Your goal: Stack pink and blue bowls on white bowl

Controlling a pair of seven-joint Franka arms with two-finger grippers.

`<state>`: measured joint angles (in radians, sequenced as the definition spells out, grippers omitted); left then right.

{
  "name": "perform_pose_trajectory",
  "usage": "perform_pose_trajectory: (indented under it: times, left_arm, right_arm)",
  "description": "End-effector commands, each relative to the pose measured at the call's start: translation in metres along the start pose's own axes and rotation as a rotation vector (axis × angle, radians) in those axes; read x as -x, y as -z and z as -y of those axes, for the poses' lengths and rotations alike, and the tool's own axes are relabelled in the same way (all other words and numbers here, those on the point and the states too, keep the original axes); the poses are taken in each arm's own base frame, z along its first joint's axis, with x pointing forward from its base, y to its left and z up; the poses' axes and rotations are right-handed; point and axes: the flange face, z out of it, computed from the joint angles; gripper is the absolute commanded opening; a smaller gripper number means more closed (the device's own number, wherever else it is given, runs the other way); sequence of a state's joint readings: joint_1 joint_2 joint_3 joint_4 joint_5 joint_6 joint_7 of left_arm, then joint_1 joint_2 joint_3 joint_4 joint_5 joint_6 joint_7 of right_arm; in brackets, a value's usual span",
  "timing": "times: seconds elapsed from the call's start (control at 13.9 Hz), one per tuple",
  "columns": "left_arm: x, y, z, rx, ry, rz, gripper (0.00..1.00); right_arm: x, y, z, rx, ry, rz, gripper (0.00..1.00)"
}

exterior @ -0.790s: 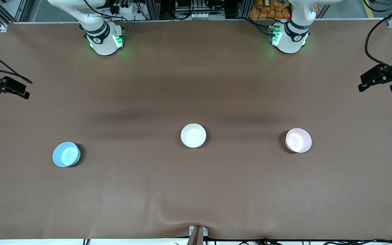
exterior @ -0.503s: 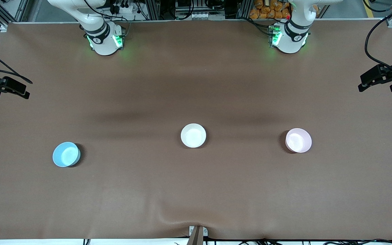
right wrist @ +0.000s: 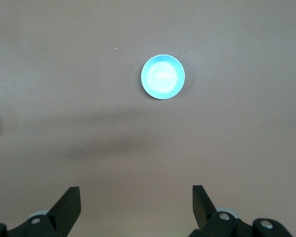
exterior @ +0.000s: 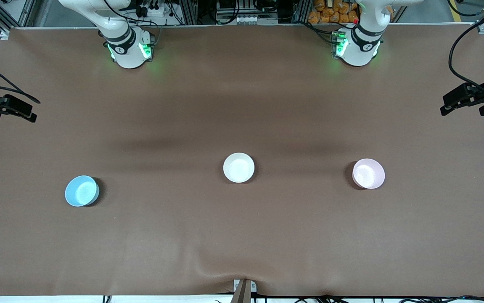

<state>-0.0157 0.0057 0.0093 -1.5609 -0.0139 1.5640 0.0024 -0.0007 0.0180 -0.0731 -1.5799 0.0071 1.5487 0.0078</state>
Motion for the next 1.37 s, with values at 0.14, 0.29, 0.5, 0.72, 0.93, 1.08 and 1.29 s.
perform_pose_trajectory:
  times: [0.14, 0.29, 0.5, 0.72, 0.93, 1.08, 1.29]
  left_arm:
    - [-0.015, -0.026, 0.0, 0.0, -0.014, 0.05, 1.0]
    - [-0.03, -0.046, 0.001, -0.001, -0.013, 0.051, 1.0]
    - [-0.058, -0.096, 0.003, -0.003, -0.014, 0.074, 1.0]
    - [-0.08, -0.134, -0.004, -0.049, -0.041, 0.064, 1.0]
    - [-0.096, -0.174, -0.006, -0.061, -0.053, 0.073, 1.0]
    - [-0.107, -0.219, -0.009, -0.051, -0.058, 0.082, 1.0]
    - [-0.105, -0.28, -0.011, -0.039, -0.062, 0.067, 1.0]
  right_arm:
    - [0.001, 0.001, 0.0, -0.001, -0.006, 0.005, 1.0]
    - [0.001, 0.001, 0.0, -0.001, -0.006, 0.003, 1.0]
    - [0.001, 0.001, 0.001, -0.001, -0.004, 0.003, 1.0]
    - [0.0, 0.001, 0.002, 0.0, -0.003, 0.002, 1.0]
    - [0.0, 0.001, 0.002, 0.0, -0.003, 0.0, 1.0]
    - [0.0, 0.001, 0.002, 0.0, -0.003, 0.0, 1.0]
    - [-0.001, 0.0, 0.002, 0.0, -0.003, -0.002, 1.0]
